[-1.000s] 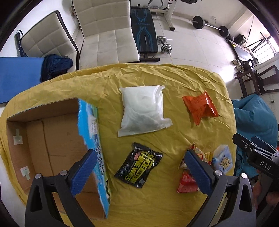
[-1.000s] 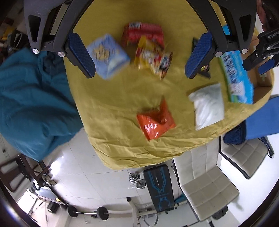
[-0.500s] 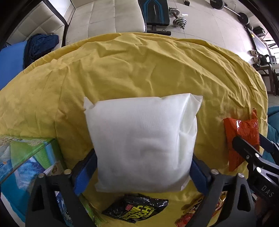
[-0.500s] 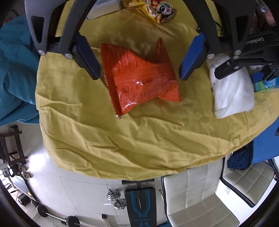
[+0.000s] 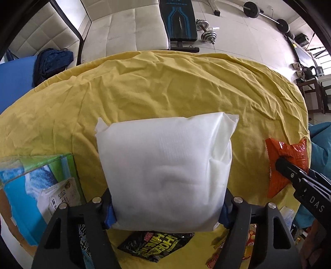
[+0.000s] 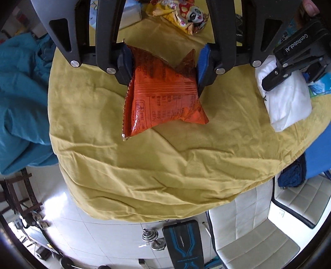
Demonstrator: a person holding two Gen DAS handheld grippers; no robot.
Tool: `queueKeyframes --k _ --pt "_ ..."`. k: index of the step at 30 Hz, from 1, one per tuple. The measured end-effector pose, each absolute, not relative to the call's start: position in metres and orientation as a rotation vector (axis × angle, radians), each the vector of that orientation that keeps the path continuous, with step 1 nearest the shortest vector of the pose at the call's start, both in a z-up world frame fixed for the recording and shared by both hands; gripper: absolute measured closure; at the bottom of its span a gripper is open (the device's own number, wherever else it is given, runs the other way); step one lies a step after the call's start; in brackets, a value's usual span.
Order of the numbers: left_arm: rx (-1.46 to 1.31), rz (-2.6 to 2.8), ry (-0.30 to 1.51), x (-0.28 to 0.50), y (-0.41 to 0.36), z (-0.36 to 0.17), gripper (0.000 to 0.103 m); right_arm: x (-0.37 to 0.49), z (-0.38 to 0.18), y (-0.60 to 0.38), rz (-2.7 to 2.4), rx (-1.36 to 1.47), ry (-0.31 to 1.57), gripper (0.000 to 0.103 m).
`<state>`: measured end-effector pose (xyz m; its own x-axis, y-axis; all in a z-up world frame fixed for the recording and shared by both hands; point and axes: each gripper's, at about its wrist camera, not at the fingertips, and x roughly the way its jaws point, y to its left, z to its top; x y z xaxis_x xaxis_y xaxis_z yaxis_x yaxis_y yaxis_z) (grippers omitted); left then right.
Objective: Organize soft objects
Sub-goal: 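Carry both bags into the box and open both grippers to release them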
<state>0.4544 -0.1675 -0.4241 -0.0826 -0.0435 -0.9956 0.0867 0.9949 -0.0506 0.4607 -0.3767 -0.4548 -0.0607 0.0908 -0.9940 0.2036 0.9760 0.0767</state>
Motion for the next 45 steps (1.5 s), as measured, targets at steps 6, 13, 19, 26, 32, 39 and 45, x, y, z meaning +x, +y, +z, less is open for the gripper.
queueKeyframes --k 6,13,19,26,32,39,45 --pt "0.033 -0.135 1.590 0.427 -0.165 -0.380 0.032 0.420 -0.423 -0.381 -0.091 0.298 1.594 0.052" --pt "-0.033 -0.138 1.488 0.391 -0.119 -0.302 0.032 0.372 -0.366 -0.360 -0.020 0.350 1.538 0.052" --pt "-0.085 -0.099 1.434 0.362 -0.036 -0.252 0.032 0.337 -0.303 -0.303 0.083 0.388 1.488 0.052" --pt "-0.177 -0.043 1.480 0.360 0.072 -0.254 0.032 0.321 -0.262 -0.176 0.187 0.379 1.464 0.052" --pt "-0.221 -0.063 1.543 0.384 0.140 -0.286 0.032 0.338 -0.279 -0.072 0.210 0.410 1.490 0.052" --pt "-0.283 -0.126 1.638 0.411 0.182 -0.344 0.032 0.356 -0.340 0.002 0.202 0.449 1.525 0.052" --pt "-0.258 -0.185 1.707 0.424 0.181 -0.378 0.032 0.378 -0.387 0.022 0.151 0.393 1.542 0.052"
